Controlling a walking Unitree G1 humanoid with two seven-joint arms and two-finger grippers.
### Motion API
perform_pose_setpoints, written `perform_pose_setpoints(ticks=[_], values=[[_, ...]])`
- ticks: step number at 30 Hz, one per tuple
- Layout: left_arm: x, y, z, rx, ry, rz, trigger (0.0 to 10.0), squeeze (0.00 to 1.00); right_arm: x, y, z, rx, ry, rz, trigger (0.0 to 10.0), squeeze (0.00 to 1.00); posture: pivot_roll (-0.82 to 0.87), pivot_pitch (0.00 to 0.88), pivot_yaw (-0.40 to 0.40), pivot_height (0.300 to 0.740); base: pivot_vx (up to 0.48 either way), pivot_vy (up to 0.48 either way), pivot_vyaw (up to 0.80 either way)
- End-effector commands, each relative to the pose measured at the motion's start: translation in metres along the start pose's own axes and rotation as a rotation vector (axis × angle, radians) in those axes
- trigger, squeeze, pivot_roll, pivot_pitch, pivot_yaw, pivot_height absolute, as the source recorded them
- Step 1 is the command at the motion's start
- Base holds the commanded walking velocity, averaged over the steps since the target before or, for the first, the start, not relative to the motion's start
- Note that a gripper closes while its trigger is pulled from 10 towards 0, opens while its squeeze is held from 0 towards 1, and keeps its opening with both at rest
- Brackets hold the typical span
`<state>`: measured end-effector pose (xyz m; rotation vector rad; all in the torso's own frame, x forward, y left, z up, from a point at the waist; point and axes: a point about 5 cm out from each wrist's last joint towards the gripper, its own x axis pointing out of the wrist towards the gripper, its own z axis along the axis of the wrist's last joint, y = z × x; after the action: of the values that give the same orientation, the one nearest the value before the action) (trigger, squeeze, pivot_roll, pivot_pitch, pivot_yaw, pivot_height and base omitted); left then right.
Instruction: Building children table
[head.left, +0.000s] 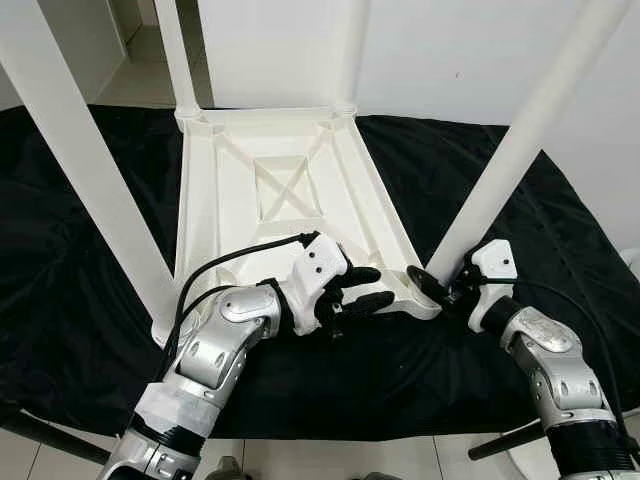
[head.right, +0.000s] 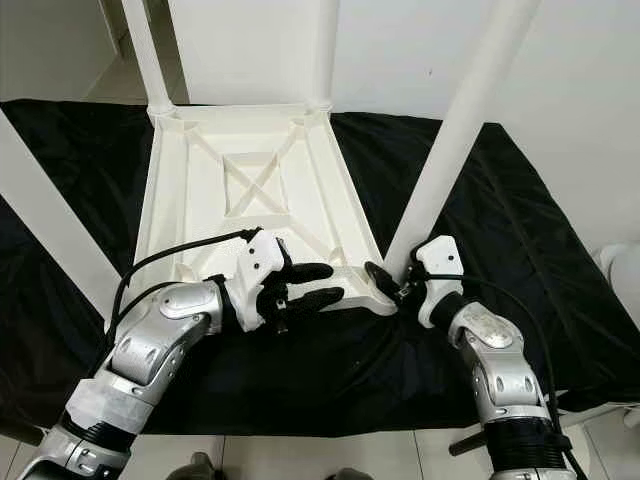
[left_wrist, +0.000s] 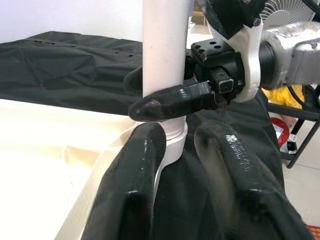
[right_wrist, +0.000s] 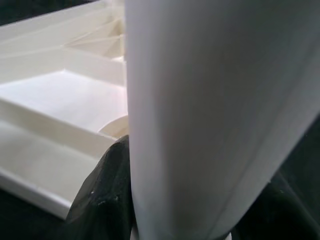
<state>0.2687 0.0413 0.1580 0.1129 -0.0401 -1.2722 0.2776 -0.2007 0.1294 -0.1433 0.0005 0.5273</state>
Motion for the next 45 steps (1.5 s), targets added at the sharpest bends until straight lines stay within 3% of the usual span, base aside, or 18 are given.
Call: perform_pose_setpoints(ticks=[1, 7, 8, 9, 10, 11, 18, 19, 20, 21, 23, 26, 31, 35, 36, 40, 45], values=[[0.001, 0.000, -0.001, 0.001, 0.016, 0.012, 10.0, 0.00, -0.003, 0.001, -0.008, 0.030, 0.020, -0.039, 10.0, 0.00, 0.02, 0.000, -0.032, 0.740, 0.000, 0.000, 0.00], [0.001, -0.001, -0.002, 0.012, 0.016, -0.002, 10.0, 0.00, -0.003, 0.005, -0.011, 0.080, -0.003, -0.120, 10.0, 0.00, 0.02, 0.000, -0.034, 0.740, 0.000, 0.000, 0.00], [0.001, -0.001, -0.002, 0.003, 0.010, 0.000, 10.0, 0.35, -0.002, 0.007, -0.012, 0.083, -0.008, -0.162, 10.0, 0.00, 0.02, 0.000, -0.040, 0.740, 0.000, 0.000, 0.00], [0.001, -0.001, -0.002, 0.003, 0.010, 0.000, 10.0, 0.35, -0.002, 0.007, -0.012, 0.083, -0.008, -0.162, 10.0, 0.00, 0.02, 0.000, -0.040, 0.740, 0.000, 0.000, 0.00], [0.000, -0.002, -0.002, -0.015, 0.004, -0.013, 10.0, 1.00, -0.002, 0.009, -0.012, 0.090, -0.018, -0.221, 10.0, 0.00, 0.02, 0.000, -0.041, 0.740, 0.000, 0.000, 0.00], [0.000, -0.003, -0.001, -0.024, 0.003, -0.013, 10.0, 1.00, 0.000, 0.015, -0.011, 0.114, -0.039, -0.322, 10.0, 0.00, 0.02, 0.000, -0.045, 0.740, 0.000, 0.000, 0.00], [0.000, -0.002, -0.003, -0.010, 0.021, 0.008, 10.0, 1.00, 0.005, 0.028, -0.008, 0.153, -0.063, -0.448, 10.0, 0.00, 0.02, 0.000, -0.047, 0.740, 0.000, 0.000, 0.00], [0.000, -0.003, -0.003, -0.007, 0.021, 0.004, 10.0, 0.24, 0.006, 0.032, -0.008, 0.166, -0.064, -0.481, 10.0, 0.00, 0.02, 0.000, -0.050, 0.740, 0.000, 0.000, 0.00], [0.000, -0.003, -0.003, -0.007, 0.021, 0.004, 10.0, 0.24, 0.006, 0.032, -0.008, 0.166, -0.064, -0.481, 10.0, 0.00, 0.02, 0.000, -0.050, 0.740, 0.000, 0.000, 0.00], [0.000, -0.004, -0.003, -0.008, 0.021, 0.000, 10.0, 0.00, 0.011, 0.039, -0.006, 0.181, -0.064, -0.527, 10.0, 0.00, 0.02, 0.000, -0.051, 0.740, 0.000, 0.000, 0.00], [0.000, -0.004, -0.003, -0.008, 0.022, -0.003, 10.0, 0.00, 0.020, 0.049, -0.004, 0.172, -0.043, -0.650, 10.0, 0.00, 0.02, 0.000, -0.055, 0.740, 0.000, 0.000, 0.00], [0.000, -0.004, -0.003, -0.006, 0.023, -0.001, 10.0, 0.00, 0.026, 0.054, -0.002, 0.197, -0.047, -0.721, 10.0, 0.00, 0.03, 0.000, -0.059, 0.740, 0.000, 0.000, 0.00], [0.001, -0.003, -0.003, -0.008, 0.021, 0.007, 10.0, 0.00, 0.034, 0.061, 0.003, 0.208, -0.057, -0.703, 10.0, 0.00, 0.02, 0.000, -0.055, 0.740, 0.000, 0.000, 0.00], [0.001, -0.003, -0.003, -0.008, 0.023, 0.007, 10.0, 0.00, 0.033, 0.057, 0.005, 0.191, -0.075, -0.676, 10.0, 0.00, 0.02, 0.000, -0.054, 0.740, 0.000, 0.000, 0.00], [0.001, -0.003, -0.003, -0.007, 0.024, 0.007, 10.0, 0.00, 0.031, 0.053, 0.006, 0.179, -0.081, -0.676, 10.0, 1.00, 0.02, 0.000, -0.054, 0.740, 0.000, 0.000, 0.00], [0.001, -0.003, -0.003, -0.006, 0.023, 0.007, 10.0, 0.00, 0.029, 0.051, 0.007, 0.184, -0.091, -0.672, 10.0, 1.00, 0.02, 0.000, -0.054, 0.740, 0.000, 0.000, 0.00], [0.001, -0.002, -0.002, -0.004, 0.021, 0.016, 10.0, 0.00, 0.010, 0.034, 0.004, 0.134, -0.099, -0.619, 10.0, 1.00, 0.02, 0.000, -0.054, 0.740, 0.000, 0.000, 0.00]])
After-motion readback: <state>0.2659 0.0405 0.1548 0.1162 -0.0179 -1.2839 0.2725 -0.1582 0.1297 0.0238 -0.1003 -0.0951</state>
